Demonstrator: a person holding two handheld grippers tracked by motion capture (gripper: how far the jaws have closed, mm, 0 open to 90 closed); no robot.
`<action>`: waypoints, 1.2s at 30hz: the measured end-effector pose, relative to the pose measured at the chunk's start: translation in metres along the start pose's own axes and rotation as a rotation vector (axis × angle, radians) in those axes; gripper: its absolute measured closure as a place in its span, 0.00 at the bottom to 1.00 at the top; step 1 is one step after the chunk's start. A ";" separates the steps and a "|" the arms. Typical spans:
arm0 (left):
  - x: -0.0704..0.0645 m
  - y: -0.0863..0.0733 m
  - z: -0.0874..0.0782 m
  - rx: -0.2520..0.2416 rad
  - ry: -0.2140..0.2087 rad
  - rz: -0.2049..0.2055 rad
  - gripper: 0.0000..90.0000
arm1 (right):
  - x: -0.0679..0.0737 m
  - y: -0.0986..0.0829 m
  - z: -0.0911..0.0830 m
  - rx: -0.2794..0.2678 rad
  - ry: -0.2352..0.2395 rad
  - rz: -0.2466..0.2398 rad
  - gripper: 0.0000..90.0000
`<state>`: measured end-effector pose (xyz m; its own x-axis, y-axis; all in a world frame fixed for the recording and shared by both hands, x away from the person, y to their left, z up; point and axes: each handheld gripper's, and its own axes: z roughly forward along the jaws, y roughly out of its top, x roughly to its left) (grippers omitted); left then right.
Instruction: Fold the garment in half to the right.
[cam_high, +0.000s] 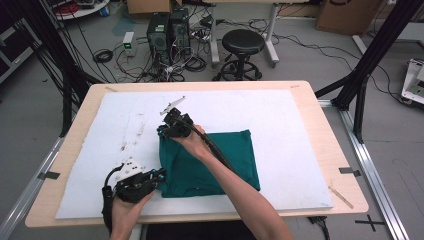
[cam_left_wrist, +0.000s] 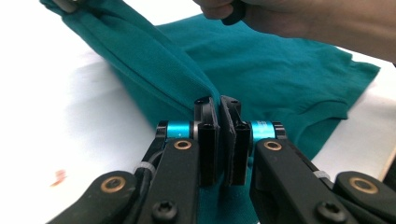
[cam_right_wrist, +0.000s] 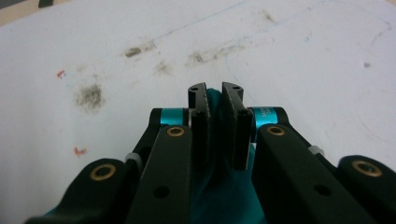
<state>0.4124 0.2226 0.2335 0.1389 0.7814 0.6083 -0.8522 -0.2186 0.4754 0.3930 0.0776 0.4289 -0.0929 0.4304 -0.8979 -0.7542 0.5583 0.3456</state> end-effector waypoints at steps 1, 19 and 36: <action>-0.003 0.001 0.003 0.006 -0.004 0.010 0.95 | -0.002 -0.002 -0.003 0.001 0.003 0.007 0.93; -0.038 0.020 0.051 0.052 -0.067 0.056 0.95 | -0.031 -0.038 -0.047 -0.003 -0.062 0.061 0.93; -0.067 0.034 0.080 0.065 -0.092 0.089 0.95 | -0.050 -0.065 -0.079 -0.037 -0.104 0.110 0.93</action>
<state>0.4149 0.1158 0.2598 0.1120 0.7011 0.7042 -0.8292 -0.3246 0.4551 0.3950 -0.0363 0.4296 -0.1103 0.5595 -0.8215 -0.7668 0.4779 0.4285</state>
